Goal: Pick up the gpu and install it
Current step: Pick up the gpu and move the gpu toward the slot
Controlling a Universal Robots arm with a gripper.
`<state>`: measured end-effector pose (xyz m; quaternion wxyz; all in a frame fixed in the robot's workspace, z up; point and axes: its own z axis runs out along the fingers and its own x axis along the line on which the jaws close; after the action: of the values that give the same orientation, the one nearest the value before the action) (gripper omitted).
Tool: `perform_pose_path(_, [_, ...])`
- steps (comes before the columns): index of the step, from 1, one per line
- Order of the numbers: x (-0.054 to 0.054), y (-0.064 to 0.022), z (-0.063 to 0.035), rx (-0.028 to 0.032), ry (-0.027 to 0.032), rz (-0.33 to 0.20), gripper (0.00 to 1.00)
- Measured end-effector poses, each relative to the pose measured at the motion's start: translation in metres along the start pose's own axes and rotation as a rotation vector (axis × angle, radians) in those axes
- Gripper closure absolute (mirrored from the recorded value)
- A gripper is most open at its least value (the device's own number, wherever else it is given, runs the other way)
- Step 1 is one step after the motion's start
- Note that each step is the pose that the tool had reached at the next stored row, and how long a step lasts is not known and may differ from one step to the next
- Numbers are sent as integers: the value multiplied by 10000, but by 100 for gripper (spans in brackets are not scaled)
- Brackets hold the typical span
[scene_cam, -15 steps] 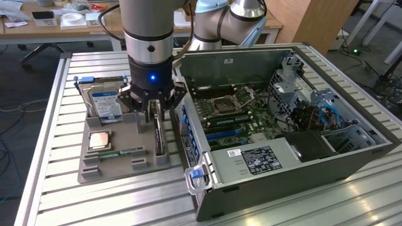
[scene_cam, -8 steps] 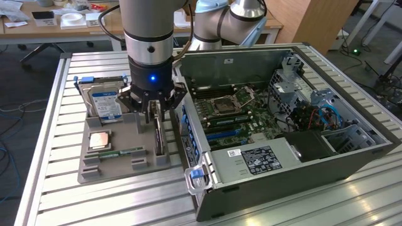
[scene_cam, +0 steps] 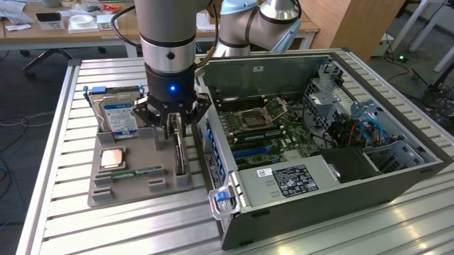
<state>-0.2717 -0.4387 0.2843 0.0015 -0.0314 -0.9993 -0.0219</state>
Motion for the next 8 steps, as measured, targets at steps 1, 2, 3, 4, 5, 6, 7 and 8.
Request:
perform_pose_path(1, [0, 0, 4, -1, -2, 0, 58])
perform_pose_path(2, [0, 0, 15, -3, -3, 0, 58])
perform_pose_path(3, [0, -1, 27, -2, -1, 0, 58])
perform_pose_path(4, [-1, -2, 43, 0, -2, 0, 58])
perform_pose_path(5, [-1, -3, 60, -1, -6, 0, 58])
perform_pose_path(6, [-1, -4, 80, 0, -9, -1, 58])
perform_pose_path(7, [-1, -4, 98, -1, -12, -1, 58])
perform_pose_path(8, [-1, -5, 117, -2, -15, -1, 58])
